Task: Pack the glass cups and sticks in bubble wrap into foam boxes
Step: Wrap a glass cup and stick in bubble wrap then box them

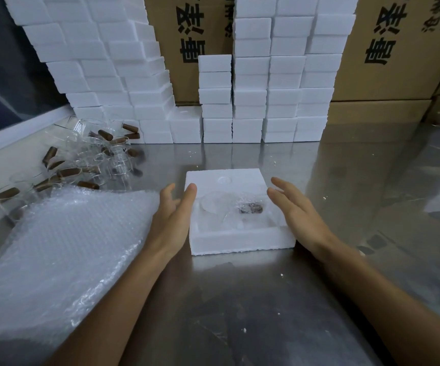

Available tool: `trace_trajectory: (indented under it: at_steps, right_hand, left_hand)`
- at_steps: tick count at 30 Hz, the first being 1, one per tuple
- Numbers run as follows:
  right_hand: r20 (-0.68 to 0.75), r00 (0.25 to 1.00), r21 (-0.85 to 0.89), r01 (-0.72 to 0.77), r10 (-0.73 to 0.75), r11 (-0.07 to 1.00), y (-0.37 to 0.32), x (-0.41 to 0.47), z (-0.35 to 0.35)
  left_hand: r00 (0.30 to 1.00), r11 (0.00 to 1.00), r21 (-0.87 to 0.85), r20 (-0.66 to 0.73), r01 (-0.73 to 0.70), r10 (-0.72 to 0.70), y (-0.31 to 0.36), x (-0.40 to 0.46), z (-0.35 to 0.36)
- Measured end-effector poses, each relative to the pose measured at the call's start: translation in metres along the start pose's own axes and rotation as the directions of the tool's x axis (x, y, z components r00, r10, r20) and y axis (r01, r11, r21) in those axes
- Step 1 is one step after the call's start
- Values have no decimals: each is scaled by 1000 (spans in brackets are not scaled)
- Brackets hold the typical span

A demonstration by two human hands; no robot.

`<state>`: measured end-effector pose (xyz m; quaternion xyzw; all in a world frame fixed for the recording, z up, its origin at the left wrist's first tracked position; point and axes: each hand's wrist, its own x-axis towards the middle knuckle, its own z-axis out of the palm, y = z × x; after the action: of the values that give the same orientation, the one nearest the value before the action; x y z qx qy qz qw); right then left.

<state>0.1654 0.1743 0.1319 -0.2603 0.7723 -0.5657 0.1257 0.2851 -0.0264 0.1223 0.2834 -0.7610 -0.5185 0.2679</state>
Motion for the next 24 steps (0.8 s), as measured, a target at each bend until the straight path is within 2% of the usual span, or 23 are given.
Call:
trace_trajectory:
  at_steps: [5, 10, 13, 19, 24]
  right_hand:
    - [-49, 998, 101, 36, -31, 994, -7, 2, -2]
    - [-199, 969, 233, 192, -147, 953, -20, -6, -4]
    - [-275, 939, 251, 276, -205, 928, -27, -9, -7]
    - [-350, 916, 300, 309, -197, 903, -29, -11, -8]
    - [-341, 929, 382, 275, -142, 882, -24, -8, -8]
  left_hand:
    - [998, 993, -98, 2, -68, 68, 12, -7, -4]
    - [973, 953, -199, -91, -227, 213, 33, -21, -8]
    - [952, 925, -236, -146, -296, 267, 42, -26, -10]
    - [942, 863, -385, -204, -327, 266, 51, -30, -13]
    - [942, 832, -451, -240, -322, 234, 48, -26, -14]
